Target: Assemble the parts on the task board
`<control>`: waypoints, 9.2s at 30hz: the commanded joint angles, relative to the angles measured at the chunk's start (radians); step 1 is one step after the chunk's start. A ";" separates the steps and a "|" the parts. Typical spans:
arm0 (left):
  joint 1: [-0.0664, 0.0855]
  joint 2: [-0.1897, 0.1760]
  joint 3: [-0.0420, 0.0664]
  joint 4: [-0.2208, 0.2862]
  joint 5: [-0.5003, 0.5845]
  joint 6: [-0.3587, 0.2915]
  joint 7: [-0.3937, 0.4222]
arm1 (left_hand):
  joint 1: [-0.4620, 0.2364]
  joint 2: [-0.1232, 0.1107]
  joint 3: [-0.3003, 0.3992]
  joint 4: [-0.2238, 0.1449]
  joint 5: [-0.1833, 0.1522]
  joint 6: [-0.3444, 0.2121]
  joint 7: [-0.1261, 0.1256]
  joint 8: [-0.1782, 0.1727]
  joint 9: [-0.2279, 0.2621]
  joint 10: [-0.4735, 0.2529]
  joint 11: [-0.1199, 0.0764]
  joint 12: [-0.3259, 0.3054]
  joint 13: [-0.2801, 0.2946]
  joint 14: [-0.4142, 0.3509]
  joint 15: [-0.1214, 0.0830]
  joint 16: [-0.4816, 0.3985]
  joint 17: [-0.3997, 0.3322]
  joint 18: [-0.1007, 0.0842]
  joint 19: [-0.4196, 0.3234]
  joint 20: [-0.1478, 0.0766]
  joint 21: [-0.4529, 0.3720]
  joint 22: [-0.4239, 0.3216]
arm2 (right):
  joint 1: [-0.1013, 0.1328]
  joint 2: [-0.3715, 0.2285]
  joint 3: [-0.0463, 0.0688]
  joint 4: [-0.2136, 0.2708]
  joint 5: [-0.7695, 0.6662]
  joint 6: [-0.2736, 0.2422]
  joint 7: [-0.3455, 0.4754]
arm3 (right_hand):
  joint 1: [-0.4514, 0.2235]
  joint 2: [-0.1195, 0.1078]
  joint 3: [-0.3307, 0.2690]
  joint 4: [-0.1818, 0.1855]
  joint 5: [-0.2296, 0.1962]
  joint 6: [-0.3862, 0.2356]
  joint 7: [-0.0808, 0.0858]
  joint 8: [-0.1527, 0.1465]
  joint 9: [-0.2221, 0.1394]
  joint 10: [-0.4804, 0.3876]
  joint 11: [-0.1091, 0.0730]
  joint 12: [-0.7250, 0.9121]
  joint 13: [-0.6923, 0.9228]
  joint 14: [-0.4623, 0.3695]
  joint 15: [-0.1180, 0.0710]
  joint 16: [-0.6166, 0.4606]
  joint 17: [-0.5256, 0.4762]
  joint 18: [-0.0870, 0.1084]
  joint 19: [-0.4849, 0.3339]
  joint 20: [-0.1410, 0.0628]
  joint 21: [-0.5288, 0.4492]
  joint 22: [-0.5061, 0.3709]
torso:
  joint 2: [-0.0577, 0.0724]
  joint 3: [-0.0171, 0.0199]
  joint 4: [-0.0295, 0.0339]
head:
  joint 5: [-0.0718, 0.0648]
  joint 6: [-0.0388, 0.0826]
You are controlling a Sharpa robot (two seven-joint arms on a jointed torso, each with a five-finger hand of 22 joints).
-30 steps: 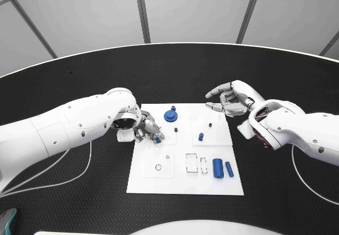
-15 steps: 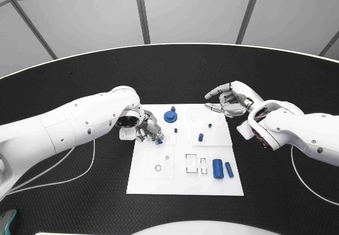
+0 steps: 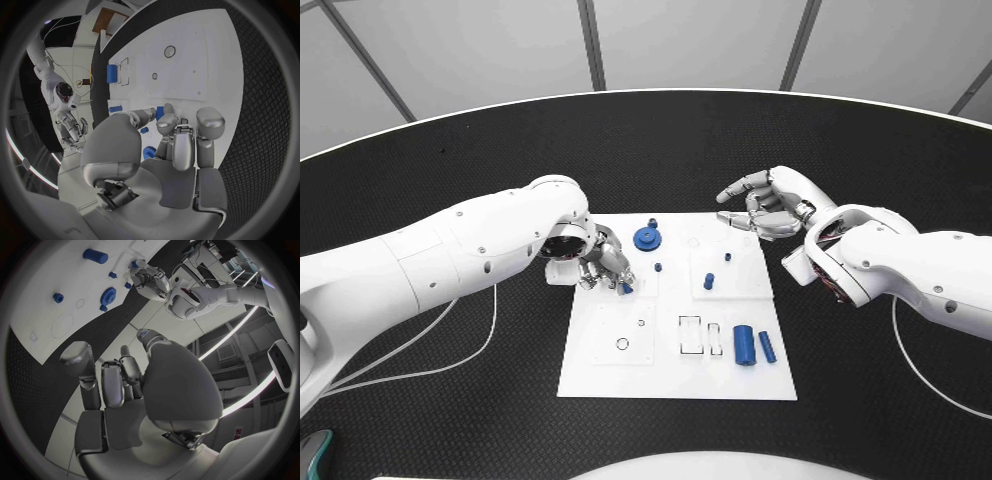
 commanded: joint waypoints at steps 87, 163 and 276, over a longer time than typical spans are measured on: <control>0.000 -0.003 0.000 -0.023 0.002 -0.050 0.004 | -0.106 -0.107 -0.255 0.131 -0.001 0.031 -0.003 -0.013 -0.007 -0.010 -0.002 0.022 -0.007 0.086 0.003 -0.006 0.187 -0.002 -0.003 0.000 -0.013 -0.009 | 0.000 0.001 0.000 -0.005 0.000 0.001 0.001 | -0.004 -0.016 0.019 -0.001 0.007 0.002 0.002 0.008 -0.005 0.002 -0.001 0.001 -0.003 0.039 -0.006 -0.009 0.000 0.013 0.006 0.000 -0.007 -0.002 | 0.000 -0.0008 0.0003 | 0.001 -0.004; -0.111 -0.274 -0.002 0.374 0.049 -0.776 0.166 | 0.003 -0.180 -0.225 0.111 0.001 -0.079 0.037 -0.022 -0.128 -0.216 0.033 -0.167 -0.368 0.054 0.030 -0.065 0.058 0.027 -0.043 0.019 -0.157 -0.212 | -0.011 0.019 -0.002 -0.056 0.000 -0.016 0.008 | -0.009 -0.018 0.024 0.000 0.008 0.001 0.002 0.008 -0.006 0.002 -0.001 0.000 -0.005 0.039 -0.005 -0.011 -0.001 0.014 0.005 0.000 -0.013 -0.005 | -0.018 -0.0021 0.0080 | -0.002 0.028; -0.120 -0.174 -0.001 0.314 -0.128 -0.655 0.054 | 0.095 -0.139 -0.143 0.126 0.002 -0.049 0.003 0.116 -0.193 -0.126 0.002 -0.031 -0.248 0.069 0.005 -0.038 0.109 0.012 -0.013 -0.004 -0.086 -0.108 | -0.028 0.037 -0.003 -0.081 0.000 0.002 0.006 | -0.011 -0.017 0.040 -0.001 0.032 0.003 0.003 0.011 -0.008 0.005 -0.001 0.006 0.000 0.040 -0.006 -0.010 0.002 0.014 0.007 0.000 -0.012 -0.002 | -0.019 -0.0016 0.0089 | -0.024 0.030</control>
